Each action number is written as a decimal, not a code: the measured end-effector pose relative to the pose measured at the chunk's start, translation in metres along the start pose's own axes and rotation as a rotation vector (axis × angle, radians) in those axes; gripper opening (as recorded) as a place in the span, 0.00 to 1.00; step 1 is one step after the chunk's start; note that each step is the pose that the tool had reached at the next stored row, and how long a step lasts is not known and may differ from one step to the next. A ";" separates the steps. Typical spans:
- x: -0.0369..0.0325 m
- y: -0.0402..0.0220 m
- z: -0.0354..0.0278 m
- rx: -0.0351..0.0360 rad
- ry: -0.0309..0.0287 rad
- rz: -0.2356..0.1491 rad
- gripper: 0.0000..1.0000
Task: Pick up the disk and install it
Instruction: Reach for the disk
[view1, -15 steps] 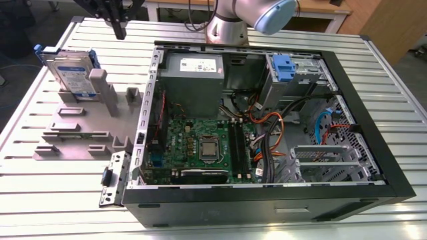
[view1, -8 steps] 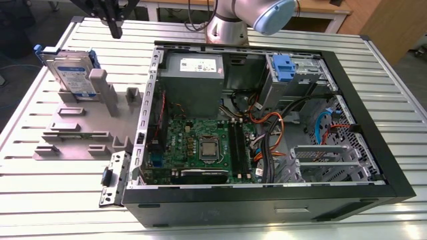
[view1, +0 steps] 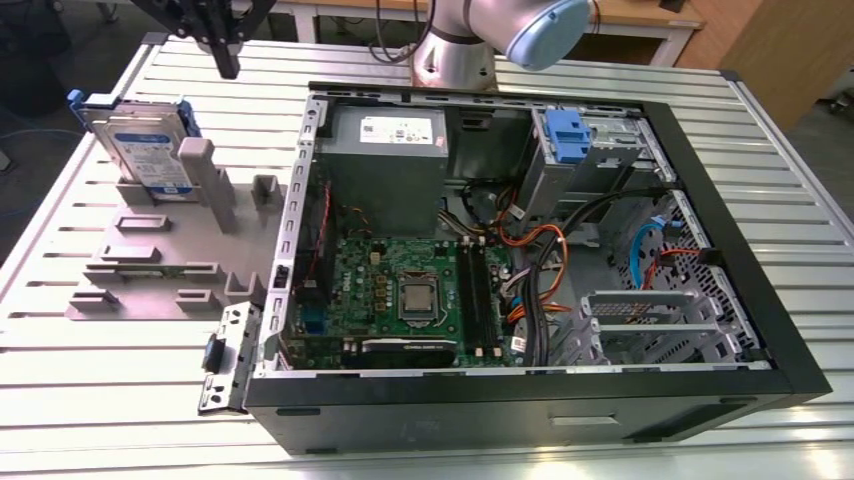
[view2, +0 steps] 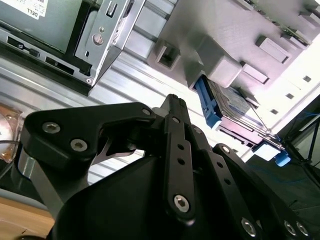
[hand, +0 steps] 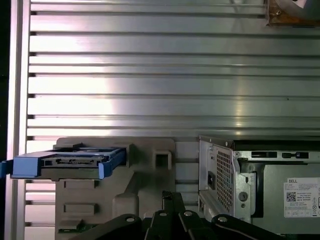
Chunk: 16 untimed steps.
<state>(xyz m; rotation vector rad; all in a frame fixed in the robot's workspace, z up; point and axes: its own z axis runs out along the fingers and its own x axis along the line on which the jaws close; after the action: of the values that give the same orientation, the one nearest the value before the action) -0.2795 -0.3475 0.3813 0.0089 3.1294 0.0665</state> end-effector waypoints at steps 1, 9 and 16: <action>0.0006 0.0000 0.0003 0.0000 0.0015 -0.005 0.11; 0.0100 0.0003 0.0026 -0.0001 0.0049 -0.017 0.11; 0.0280 0.0005 0.0036 -0.0001 0.0055 -0.021 0.11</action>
<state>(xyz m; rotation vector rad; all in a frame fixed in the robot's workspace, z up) -0.3074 -0.3466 0.3774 -0.0239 3.1343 0.0667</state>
